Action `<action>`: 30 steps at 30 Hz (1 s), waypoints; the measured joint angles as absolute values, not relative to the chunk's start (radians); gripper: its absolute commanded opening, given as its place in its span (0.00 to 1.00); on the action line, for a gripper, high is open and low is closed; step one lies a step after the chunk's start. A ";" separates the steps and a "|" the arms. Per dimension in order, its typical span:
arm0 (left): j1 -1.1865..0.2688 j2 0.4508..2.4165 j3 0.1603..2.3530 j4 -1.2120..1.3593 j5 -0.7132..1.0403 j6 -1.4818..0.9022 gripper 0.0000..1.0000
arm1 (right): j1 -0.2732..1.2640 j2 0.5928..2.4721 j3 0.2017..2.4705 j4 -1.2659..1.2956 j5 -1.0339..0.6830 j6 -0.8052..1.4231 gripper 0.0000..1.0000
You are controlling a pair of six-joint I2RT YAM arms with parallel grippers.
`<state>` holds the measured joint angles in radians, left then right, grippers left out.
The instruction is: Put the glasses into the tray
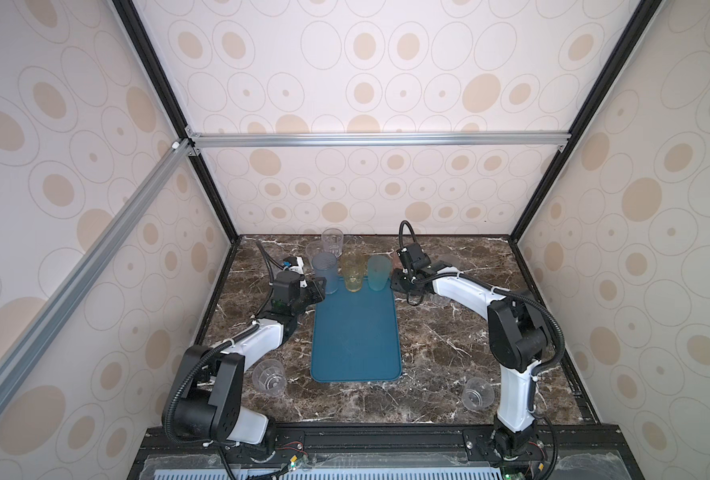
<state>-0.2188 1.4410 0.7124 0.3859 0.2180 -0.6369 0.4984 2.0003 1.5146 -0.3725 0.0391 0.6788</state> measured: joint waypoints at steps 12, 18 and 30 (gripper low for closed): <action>-0.219 1.434 0.695 0.352 0.209 -0.612 0.37 | 0.476 2.129 1.638 -0.328 0.036 0.612 0.38; -0.219 1.432 0.695 0.343 0.202 -0.601 0.37 | 0.476 2.152 1.651 -0.313 0.009 0.596 0.37; -0.218 1.432 0.695 0.342 0.202 -0.597 0.37 | 0.478 2.195 1.690 -0.311 -0.030 0.590 0.36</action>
